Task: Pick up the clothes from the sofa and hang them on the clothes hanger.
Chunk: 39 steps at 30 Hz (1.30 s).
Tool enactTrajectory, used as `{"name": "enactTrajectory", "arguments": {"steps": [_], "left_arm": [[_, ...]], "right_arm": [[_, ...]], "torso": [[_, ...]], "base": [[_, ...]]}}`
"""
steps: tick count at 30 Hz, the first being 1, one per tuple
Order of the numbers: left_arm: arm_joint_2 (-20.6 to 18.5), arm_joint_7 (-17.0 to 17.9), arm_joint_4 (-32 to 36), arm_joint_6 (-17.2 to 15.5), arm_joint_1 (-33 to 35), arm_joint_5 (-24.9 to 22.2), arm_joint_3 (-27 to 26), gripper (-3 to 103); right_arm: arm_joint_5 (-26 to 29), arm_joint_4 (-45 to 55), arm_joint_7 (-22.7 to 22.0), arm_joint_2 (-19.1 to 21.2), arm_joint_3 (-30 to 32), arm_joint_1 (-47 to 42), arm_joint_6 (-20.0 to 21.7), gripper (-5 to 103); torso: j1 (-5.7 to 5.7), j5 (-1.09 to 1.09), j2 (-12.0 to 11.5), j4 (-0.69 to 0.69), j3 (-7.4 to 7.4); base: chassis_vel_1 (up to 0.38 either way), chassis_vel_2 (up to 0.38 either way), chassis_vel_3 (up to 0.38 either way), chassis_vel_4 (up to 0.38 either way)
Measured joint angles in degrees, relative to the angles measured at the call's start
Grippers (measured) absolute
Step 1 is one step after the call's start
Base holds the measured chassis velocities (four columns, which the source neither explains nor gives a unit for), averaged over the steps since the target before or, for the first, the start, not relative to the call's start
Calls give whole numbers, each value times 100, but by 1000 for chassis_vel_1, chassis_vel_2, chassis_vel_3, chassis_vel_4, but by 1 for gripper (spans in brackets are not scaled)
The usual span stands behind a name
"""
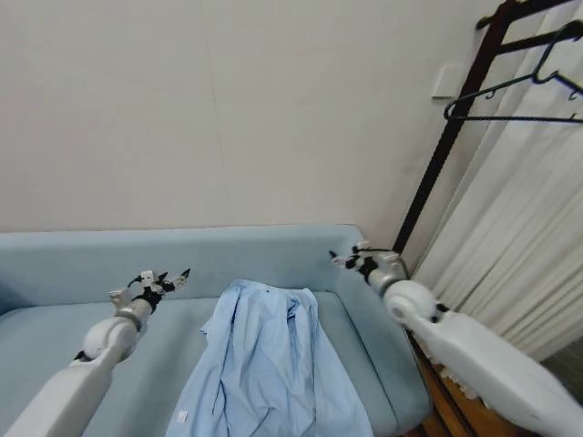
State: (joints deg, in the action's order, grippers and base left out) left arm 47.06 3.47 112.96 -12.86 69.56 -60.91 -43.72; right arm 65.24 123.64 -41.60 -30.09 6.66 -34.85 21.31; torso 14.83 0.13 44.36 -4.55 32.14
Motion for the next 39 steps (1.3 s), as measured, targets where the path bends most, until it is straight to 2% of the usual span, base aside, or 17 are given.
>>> {"name": "enactTrajectory", "arguments": {"steps": [1,2,4,6,7,8,10,11,12,14,16,17,20,22,29,32,39], "left_arm": [[0,0,0,0,0,0,0,100],[16,54,357,-9,231,-82,-348,100],[99,203,1121,-138,614,-270,-1006,100],[205,364,1803,-286,869,-380,-1512,100],[205,364,1803,-286,869,-380,-1512,100],[289,434,2173,-324,1006,-370,-1741,100],[454,545,2649,-361,1227,-235,-1986,100],[454,545,2649,-361,1227,-235,-1986,100],[574,568,2905,-366,1371,-139,-2088,100],[756,659,3119,-378,1558,-17,-2142,100],[934,731,3151,-397,1655,180,-2106,100],[934,731,3151,-397,1655,180,-2106,100],[1097,754,3137,-449,1656,475,-1912,100],[1122,753,3130,-456,1646,530,-1858,100],[1183,713,3082,-498,1631,752,-1532,100],[1148,694,3067,-514,1632,759,-1495,100],[1039,674,3051,-522,1713,752,-1623,100]], "right_arm": [[0,0,0,0,0,0,0,100],[126,238,-395,111,125,83,-1,100],[227,688,-798,333,438,193,14,100],[282,1040,-944,596,776,289,55,100],[282,1040,-944,596,776,289,55,100],[371,1167,-990,755,1019,362,106,100],[520,1224,-935,1068,1539,445,234,100],[520,1224,-935,1068,1539,445,234,100],[596,1155,-809,1239,1830,491,314,100],[730,849,-538,1466,1994,756,401,100],[871,344,-230,1595,1825,1362,454,100],[871,344,-230,1595,1825,1362,454,100],[1091,-468,412,1655,1411,2372,589,100],[1109,-586,568,1673,1374,2469,615,100],[1130,-1305,1560,1797,1271,2736,523,100],[1050,-1339,1696,1820,1307,2560,423,100],[889,-1427,1622,1610,1149,2567,417,100]], "torso": [[0,0,0,0,0],[0,4,0,1,0],[0,-8,0,9,1],[1,-3,0,15,1],[1,-3,0,15,1],[1,-1,0,16,1],[1,-7,0,7,1],[1,-7,0,7,1],[1,-6,0,6,1],[0,1,0,5,0],[2,-3,-1,9,2],[2,-3,-1,9,2],[4,-5,-2,12,3],[4,-5,-2,12,3],[4,-3,-3,8,3],[4,-4,-3,9,3],[3,-3,-3,8,3]], "base": [[-54,-54,-74,-20],[-34,-54,10,-4],[0,0,0,0],[10,25,5,11],[20,51,9,22],[25,51,3,8],[0,0,0,0],[0,0,0,0],[0,0,0,0],[0,0,0,0],[0,0,0,0],[0,0,0,0],[0,0,0,0],[0,0,0,0],[0,0,0,0],[0,0,0,0],[0,0,0,0]]}}
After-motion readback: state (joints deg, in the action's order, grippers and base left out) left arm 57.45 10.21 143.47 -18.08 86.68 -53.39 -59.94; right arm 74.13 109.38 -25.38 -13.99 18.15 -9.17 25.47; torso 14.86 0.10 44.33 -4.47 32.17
